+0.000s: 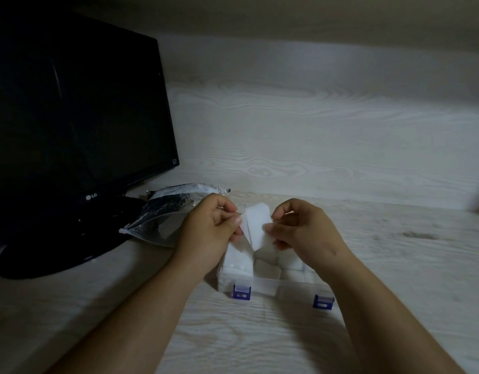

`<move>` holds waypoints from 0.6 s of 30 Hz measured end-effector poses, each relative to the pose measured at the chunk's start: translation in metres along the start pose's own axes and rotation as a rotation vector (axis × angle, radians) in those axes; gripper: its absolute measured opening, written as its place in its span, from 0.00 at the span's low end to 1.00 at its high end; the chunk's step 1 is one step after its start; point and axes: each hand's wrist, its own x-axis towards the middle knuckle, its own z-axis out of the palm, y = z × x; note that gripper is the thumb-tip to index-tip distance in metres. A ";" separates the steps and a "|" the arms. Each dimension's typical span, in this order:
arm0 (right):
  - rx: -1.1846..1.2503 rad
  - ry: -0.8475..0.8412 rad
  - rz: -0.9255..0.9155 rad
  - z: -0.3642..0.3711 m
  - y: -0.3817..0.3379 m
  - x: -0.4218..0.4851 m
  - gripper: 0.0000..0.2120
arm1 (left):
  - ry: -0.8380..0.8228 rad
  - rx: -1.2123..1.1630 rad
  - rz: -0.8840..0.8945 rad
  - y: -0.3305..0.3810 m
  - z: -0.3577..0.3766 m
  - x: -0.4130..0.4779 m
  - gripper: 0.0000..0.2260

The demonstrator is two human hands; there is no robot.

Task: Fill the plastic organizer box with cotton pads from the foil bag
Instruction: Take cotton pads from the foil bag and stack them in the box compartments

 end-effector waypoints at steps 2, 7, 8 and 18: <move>0.043 0.012 0.019 -0.001 0.000 0.001 0.10 | 0.007 -0.051 -0.013 0.001 0.000 0.000 0.09; 0.033 -0.061 0.031 0.001 0.000 -0.001 0.10 | -0.005 -0.041 -0.021 0.004 -0.001 -0.001 0.08; 0.018 -0.079 0.030 0.002 0.000 -0.001 0.09 | -0.005 -0.032 -0.020 0.005 -0.001 -0.002 0.07; 0.005 -0.095 0.051 0.001 0.000 -0.002 0.05 | -0.011 -0.018 -0.051 0.007 -0.002 -0.003 0.05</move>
